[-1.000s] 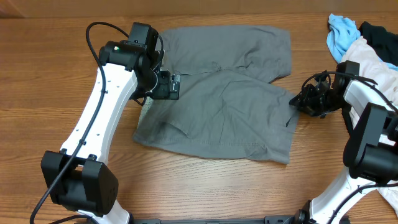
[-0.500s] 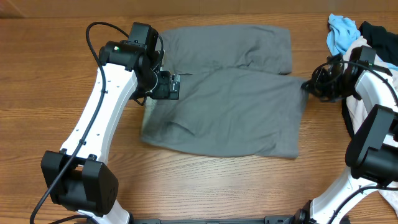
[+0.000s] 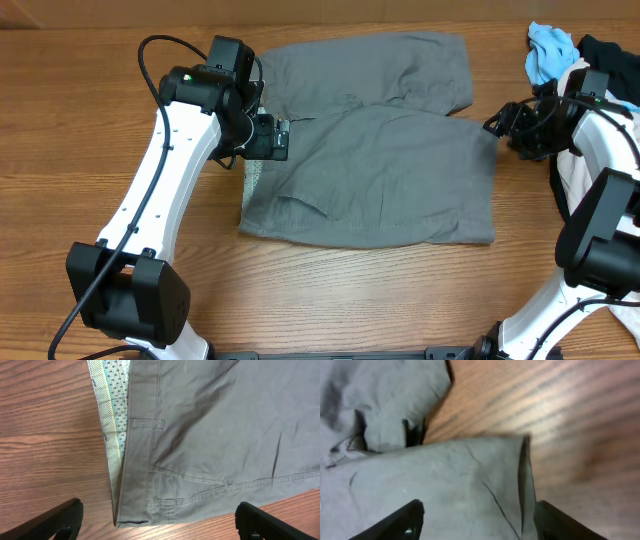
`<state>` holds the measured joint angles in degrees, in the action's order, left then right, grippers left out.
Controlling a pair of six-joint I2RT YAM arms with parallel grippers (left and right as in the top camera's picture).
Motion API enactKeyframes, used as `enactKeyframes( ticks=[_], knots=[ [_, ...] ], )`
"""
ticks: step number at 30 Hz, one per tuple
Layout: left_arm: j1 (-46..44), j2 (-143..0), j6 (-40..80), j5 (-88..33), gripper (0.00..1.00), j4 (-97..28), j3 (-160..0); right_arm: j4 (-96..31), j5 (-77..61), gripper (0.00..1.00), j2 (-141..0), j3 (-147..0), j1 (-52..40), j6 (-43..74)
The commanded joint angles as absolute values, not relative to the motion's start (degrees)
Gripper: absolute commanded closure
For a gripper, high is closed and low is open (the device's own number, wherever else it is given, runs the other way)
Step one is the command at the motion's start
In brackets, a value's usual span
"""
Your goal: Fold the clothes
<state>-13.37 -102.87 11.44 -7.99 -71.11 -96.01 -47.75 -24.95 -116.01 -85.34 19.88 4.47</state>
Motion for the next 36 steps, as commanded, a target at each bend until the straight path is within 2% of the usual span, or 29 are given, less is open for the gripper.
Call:
enactKeyframes(
  ticks=[1, 4, 7, 8, 9, 10, 16, 23, 30, 36],
  knots=[
    [-13.06, -103.07, 10.92, -8.45, 0.0, -71.09, -96.38, -53.43, -24.03, 0.24, -115.11, -92.18, 20.27, 4.71],
    [-13.06, -103.07, 10.92, -8.45, 0.0, -71.09, -96.38, -65.95, -24.03, 0.26, -114.65, -98.26, 19.92, 4.67],
    [-13.06, -103.07, 10.92, -8.45, 0.0, -71.09, -96.38, -74.56, -24.58, 0.41, -113.93, -100.12, 19.44, 4.71],
    [-13.06, -103.07, 10.92, -8.45, 0.0, -71.09, -96.38, -76.55, -25.15, 0.53, -113.86, -100.07, 19.22, 4.73],
    [-13.06, -103.09, 10.92, -8.45, 0.0, -71.07, -96.38, -77.89, -25.63, 0.78, -113.89, -99.81, 18.85, 4.95],
    [-13.06, -103.07, 10.92, -8.45, 0.0, -71.09, -96.38, -78.83, -25.67, 0.94, -113.89, -99.18, 18.35, 5.8],
    [-13.06, -103.09, 10.92, -8.45, 0.0, -71.09, -96.38, -80.49, -22.55, 0.96, -113.89, -92.16, 13.5, 8.71],
    [-13.06, -103.09, 10.92, -8.45, 0.0, -71.09, -96.38, -74.59, -2.02, 0.96, -113.91, -84.09, 10.57, 23.29],
    [-13.06, -103.09, 10.92, -8.45, 0.0, -71.09, -96.38, -66.65, -5.87, 0.96, -113.91, -73.95, 10.26, 23.66],
    [-13.06, -103.09, 10.92, -8.43, 0.0, -71.07, -96.38, -71.11, -12.4, 0.96, -113.78, -72.82, 10.09, 19.07]
  ],
)
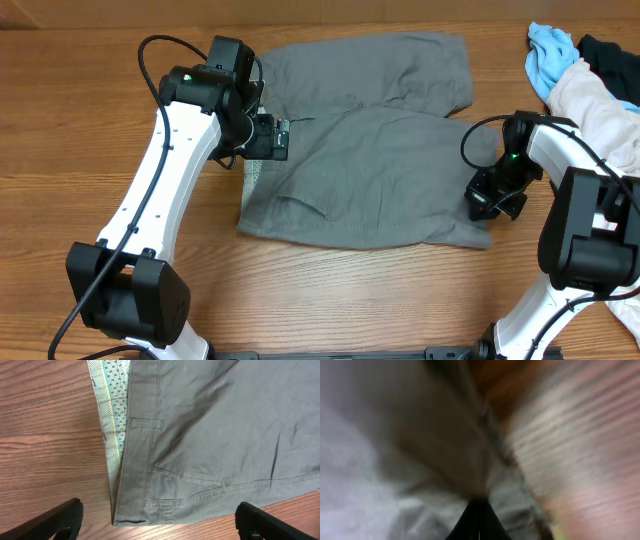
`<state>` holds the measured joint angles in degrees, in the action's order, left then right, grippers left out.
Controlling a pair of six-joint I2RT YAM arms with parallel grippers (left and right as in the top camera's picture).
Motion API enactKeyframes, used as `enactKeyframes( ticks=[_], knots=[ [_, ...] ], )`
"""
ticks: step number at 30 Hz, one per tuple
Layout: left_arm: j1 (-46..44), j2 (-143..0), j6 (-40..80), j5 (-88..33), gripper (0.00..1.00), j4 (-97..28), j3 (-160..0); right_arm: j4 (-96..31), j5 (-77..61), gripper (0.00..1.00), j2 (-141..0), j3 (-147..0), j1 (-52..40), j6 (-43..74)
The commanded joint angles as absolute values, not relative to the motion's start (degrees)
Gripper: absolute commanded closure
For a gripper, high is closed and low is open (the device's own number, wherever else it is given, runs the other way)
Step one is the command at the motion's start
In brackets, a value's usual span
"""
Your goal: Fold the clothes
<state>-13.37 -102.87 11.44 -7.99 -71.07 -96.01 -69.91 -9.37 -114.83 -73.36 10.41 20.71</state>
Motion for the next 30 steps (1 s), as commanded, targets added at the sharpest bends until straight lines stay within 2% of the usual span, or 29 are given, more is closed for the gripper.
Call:
enactKeyframes(
  ticks=[1, 6, 10, 14, 22, 30],
  knots=[
    [-13.13, -103.09, 10.92, -8.45, 0.0, -71.09, -96.38, -72.29, -10.39, 0.96, -113.78, -72.82, 10.09, 19.18],
    [-13.13, -103.09, 10.92, -8.43, 0.0, -71.09, -96.38, -75.48, 4.73, 0.96, -113.8, -72.79, 10.13, 30.3],
    [-13.15, -103.09, 10.92, -8.45, 0.0, -71.07, -96.38, -76.82, 8.6, 0.96, -113.8, -72.73, 10.09, 33.3],
    [-13.15, -103.09, 10.92, -8.45, 0.0, -71.09, -96.38, -76.55, 7.11, 0.96, -113.78, -73.21, 9.85, 32.18],
    [-13.13, -103.09, 10.92, -8.45, 0.0, -71.09, -96.38, -80.82, -8.75, 0.96, -111.09, -86.46, 8.6, 20.86],
    [-13.15, -103.09, 10.92, -8.45, 0.0, -71.07, -96.38, -75.46, -9.26, 0.96, -109.62, -82.43, -1.37, 21.56]
  ],
)
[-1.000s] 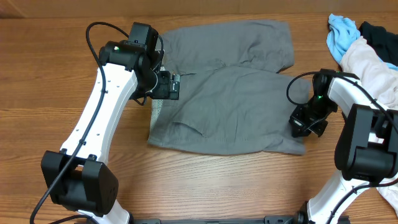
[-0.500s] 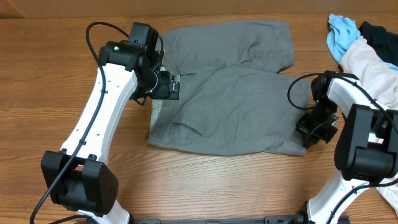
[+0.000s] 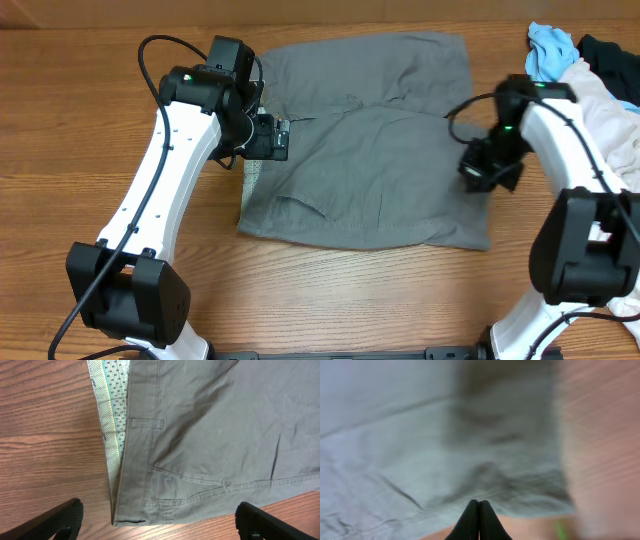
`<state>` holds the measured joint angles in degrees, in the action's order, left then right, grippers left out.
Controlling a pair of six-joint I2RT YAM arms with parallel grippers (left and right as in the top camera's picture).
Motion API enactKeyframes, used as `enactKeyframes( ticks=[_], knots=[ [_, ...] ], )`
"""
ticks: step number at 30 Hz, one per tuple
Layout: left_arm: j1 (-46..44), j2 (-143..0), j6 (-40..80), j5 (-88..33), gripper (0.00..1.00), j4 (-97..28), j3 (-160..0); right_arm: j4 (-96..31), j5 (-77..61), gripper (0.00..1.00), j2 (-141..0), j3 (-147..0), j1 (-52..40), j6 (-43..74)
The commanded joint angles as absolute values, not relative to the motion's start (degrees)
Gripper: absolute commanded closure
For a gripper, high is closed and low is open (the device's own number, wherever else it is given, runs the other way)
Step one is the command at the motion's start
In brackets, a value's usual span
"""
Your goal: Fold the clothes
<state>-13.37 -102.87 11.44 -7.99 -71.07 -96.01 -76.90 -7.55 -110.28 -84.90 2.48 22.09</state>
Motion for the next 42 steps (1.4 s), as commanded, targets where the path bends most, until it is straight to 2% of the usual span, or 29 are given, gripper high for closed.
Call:
enactKeyframes(
  ticks=[1, 5, 8, 21, 29, 36, 42],
  knots=[
    [-13.15, -103.07, 10.92, -8.45, 0.0, -71.09, -96.38, -74.22, -9.06, 0.96, -109.62, -81.38, -2.46, 22.28],
    [-13.13, -103.09, 10.92, -8.43, 0.0, -71.09, -96.38, -69.82, -2.26, 0.96, -109.62, -76.69, -6.26, 29.58],
    [-13.15, -103.07, 10.92, -8.43, 0.0, -71.07, -96.38, -69.45, 1.37, 0.96, -109.62, -75.16, -7.03, 30.5],
    [-13.15, -103.09, 10.92, -8.45, 0.0, -71.09, -96.38, -60.16, -0.27, 0.96, -109.62, -68.16, -7.03, 32.01],
    [-13.15, -103.09, 10.92, -8.45, 0.0, -71.09, -96.38, -73.17, 2.39, 0.96, -109.49, -68.64, -7.03, 31.44],
    [-13.15, -103.09, 10.92, -8.45, 0.0, -71.09, -96.38, -64.9, 4.84, 0.96, -109.51, -60.31, -7.03, 34.28],
    [-13.15, -103.07, 10.92, -8.45, 0.0, -71.09, -96.38, -72.2, 7.05, 0.96, -107.55, -64.16, -7.01, 32.93]
  ],
)
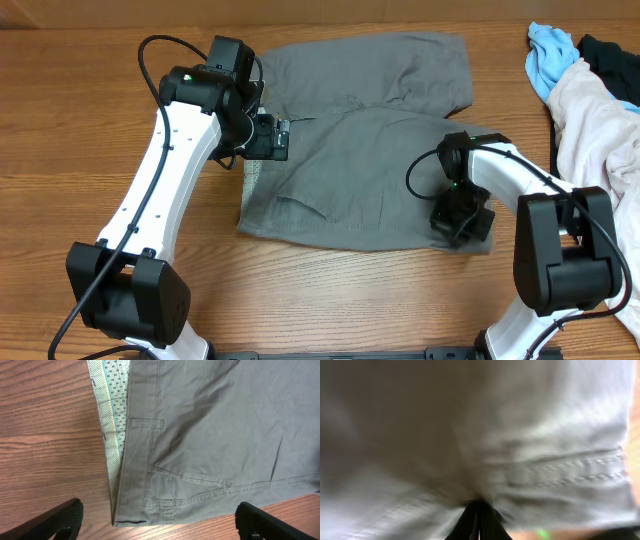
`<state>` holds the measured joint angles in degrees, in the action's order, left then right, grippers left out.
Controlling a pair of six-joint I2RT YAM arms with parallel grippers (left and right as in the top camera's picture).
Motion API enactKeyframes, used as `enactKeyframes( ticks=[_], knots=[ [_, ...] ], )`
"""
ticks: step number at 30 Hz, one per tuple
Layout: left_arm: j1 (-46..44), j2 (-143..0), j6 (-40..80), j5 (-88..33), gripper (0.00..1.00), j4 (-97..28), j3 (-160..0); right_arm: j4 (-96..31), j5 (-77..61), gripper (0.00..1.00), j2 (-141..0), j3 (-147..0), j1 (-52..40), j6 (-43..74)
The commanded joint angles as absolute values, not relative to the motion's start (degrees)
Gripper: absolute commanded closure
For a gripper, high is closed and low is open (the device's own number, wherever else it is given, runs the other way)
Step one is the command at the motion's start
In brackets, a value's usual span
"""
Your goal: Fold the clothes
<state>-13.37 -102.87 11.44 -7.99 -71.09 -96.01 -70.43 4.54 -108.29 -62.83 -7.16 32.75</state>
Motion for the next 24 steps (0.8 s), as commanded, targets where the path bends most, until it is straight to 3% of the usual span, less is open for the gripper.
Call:
enactKeyframes(
  ticks=[1, 10, 12, 13, 15, 16, 18, 19, 24],
  knots=[
    [-13.15, -103.09, 10.92, -8.45, 0.0, -71.09, -96.38, -73.14, 7.03, 0.96, -106.78, -65.01, -7.01, 33.04],
    [-13.15, -103.09, 10.92, -8.45, 0.0, -71.07, -96.38, -74.04, 7.14, 0.96, -99.83, -72.18, -6.57, 32.82],
    [-13.13, -103.09, 10.92, -8.43, 0.0, -71.07, -96.38, -74.02, 8.29, 0.9, -99.63, -73.78, -5.56, 32.82],
    [-13.13, -103.09, 10.92, -8.43, 0.0, -71.09, -96.38, -74.02, 8.75, 0.86, -99.63, -74.5, -4.89, 32.82],
    [-13.15, -103.07, 10.9, -8.4, 0.0, -71.0, -96.38, -73.03, 9.39, 0.43, -99.63, -75.46, -3.07, 32.82],
    [-13.13, -103.09, 10.9, -8.4, 0.0, -70.19, -96.38, -71.26, 10.09, 0.27, -99.63, -75.72, -1.48, 32.8],
    [-13.1, -103.07, 10.92, -8.43, 0.0, -66.74, -96.38, -69.06, 10.66, 0.07, -99.63, -75.72, 0.45, 32.8],
    [-13.1, -103.09, 10.92, -8.43, 0.0, -64.29, -96.38, -67.92, 10.74, 0.0, -99.63, -75.72, 1.89, 32.8],
    [-13.13, -103.11, 10.94, -8.62, 0.0, -60.03, -96.38, -67.02, 10.46, 0.0, -99.66, -75.72, 7.62, 32.84]
  ],
)
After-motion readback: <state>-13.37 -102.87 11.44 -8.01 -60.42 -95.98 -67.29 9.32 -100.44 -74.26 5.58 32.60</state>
